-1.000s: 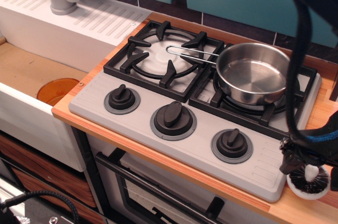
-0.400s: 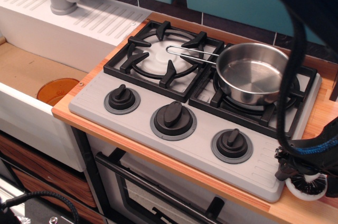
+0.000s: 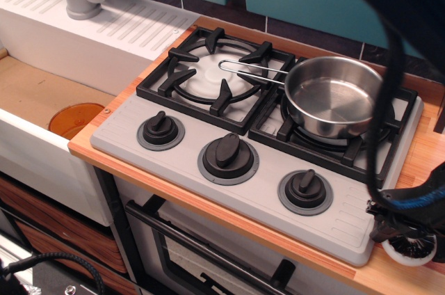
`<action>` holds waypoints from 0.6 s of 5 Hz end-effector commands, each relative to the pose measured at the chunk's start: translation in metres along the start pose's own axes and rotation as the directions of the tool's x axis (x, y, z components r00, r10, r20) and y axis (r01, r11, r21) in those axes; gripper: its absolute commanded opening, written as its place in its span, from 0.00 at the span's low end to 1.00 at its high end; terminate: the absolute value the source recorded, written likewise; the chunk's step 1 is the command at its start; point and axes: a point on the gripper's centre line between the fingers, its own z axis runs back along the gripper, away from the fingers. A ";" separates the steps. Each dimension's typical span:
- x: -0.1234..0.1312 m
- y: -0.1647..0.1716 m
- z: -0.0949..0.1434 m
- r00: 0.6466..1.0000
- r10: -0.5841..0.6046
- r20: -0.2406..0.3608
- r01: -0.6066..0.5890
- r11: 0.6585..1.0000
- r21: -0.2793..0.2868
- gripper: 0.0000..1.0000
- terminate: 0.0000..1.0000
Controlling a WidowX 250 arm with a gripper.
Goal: Put pot or pan on stove and put mushroom in pot or pan
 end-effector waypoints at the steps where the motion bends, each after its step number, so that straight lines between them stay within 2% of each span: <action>1: 0.011 -0.006 0.007 0.999 0.035 0.002 -0.035 0.999 -0.018 0.00 0.00; 2: 0.012 -0.003 0.016 0.999 0.037 -0.014 -0.037 0.999 -0.015 0.00 0.00; 3: 0.019 0.005 0.041 0.997 0.049 -0.055 -0.050 0.999 -0.008 0.00 0.00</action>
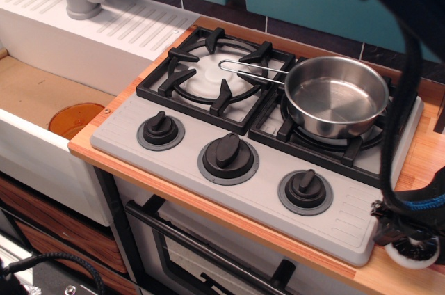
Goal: Put pot or pan on stove and put mushroom in pot or pan
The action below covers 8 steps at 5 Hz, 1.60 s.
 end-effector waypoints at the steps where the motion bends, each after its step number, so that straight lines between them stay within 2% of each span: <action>1: 0.035 0.015 0.065 0.998 0.034 -0.047 -0.036 0.998 -0.052 0.00 0.00; 2: 0.060 0.028 0.075 0.998 0.023 -0.064 -0.027 0.998 -0.061 0.00 0.00; 3: 0.088 0.042 0.073 0.998 0.011 -0.054 -0.015 0.997 -0.070 0.00 0.00; 5: 0.141 0.079 0.053 0.999 -0.035 -0.018 0.034 0.995 -0.090 0.00 0.00; 7: 0.169 0.103 0.032 0.997 -0.064 0.031 0.068 0.991 -0.113 0.00 0.00; 8: 0.173 0.105 0.029 0.998 -0.061 0.017 0.062 0.991 -0.119 1.00 0.00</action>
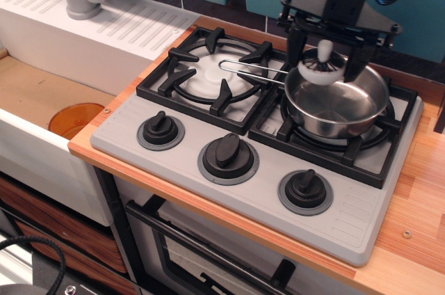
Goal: Put pot or pan on stove and put mushroom in pot or pan
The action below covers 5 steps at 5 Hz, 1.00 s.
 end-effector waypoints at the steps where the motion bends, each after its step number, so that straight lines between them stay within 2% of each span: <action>1: 0.020 0.002 0.019 1.000 0.021 0.009 -0.021 1.000 -0.013 1.00 0.00; 3: 0.019 0.015 0.035 1.000 -0.009 -0.023 0.009 1.000 -0.011 1.00 0.00; 4: 0.022 0.029 0.027 0.999 -0.042 0.003 0.042 0.998 -0.043 1.00 0.00; 5: 0.030 0.053 0.017 0.996 -0.082 0.029 0.085 0.991 -0.107 1.00 0.00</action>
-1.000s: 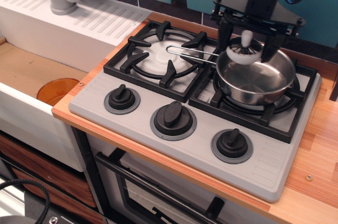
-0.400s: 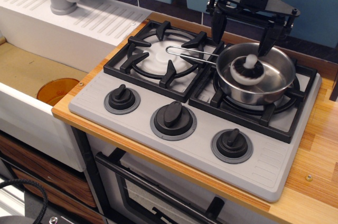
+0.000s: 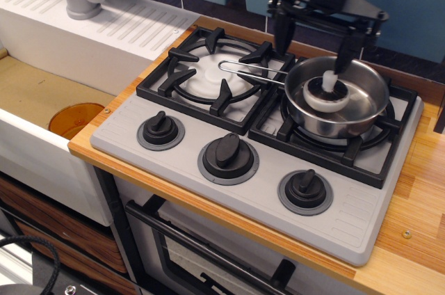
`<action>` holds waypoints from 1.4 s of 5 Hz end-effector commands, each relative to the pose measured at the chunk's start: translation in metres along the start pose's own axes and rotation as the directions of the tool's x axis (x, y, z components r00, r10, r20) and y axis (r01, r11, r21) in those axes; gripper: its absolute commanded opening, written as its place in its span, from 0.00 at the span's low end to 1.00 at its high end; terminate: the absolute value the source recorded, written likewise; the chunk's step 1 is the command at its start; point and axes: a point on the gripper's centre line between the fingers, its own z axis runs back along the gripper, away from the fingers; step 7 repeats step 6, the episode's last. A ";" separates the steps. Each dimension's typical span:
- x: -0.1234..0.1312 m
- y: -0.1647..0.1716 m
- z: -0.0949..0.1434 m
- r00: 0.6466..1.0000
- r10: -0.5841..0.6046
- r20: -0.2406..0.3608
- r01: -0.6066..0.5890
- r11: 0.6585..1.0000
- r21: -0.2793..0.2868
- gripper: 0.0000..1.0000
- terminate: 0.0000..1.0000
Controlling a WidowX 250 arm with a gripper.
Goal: Put pot or pan on stove and put mushroom in pot or pan
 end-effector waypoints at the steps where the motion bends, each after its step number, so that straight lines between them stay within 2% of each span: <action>1: 0.030 0.047 0.020 0.991 -0.061 0.118 0.070 0.995 -0.067 1.00 0.00; 2: 0.037 0.053 0.011 0.989 -0.064 0.133 0.078 0.991 -0.104 1.00 0.00; 3: 0.039 0.052 0.003 0.988 -0.050 0.145 0.067 0.992 -0.110 1.00 0.00; 4: 0.041 0.049 0.003 0.987 -0.036 0.159 0.047 0.997 -0.065 1.00 0.00; 5: 0.041 0.049 0.003 0.987 -0.036 0.159 0.047 0.997 -0.065 1.00 0.00; 6: 0.041 0.049 0.003 0.987 -0.036 0.159 0.047 0.997 -0.065 1.00 1.00; 7: 0.041 0.049 0.003 0.987 -0.036 0.159 0.047 0.997 -0.065 1.00 1.00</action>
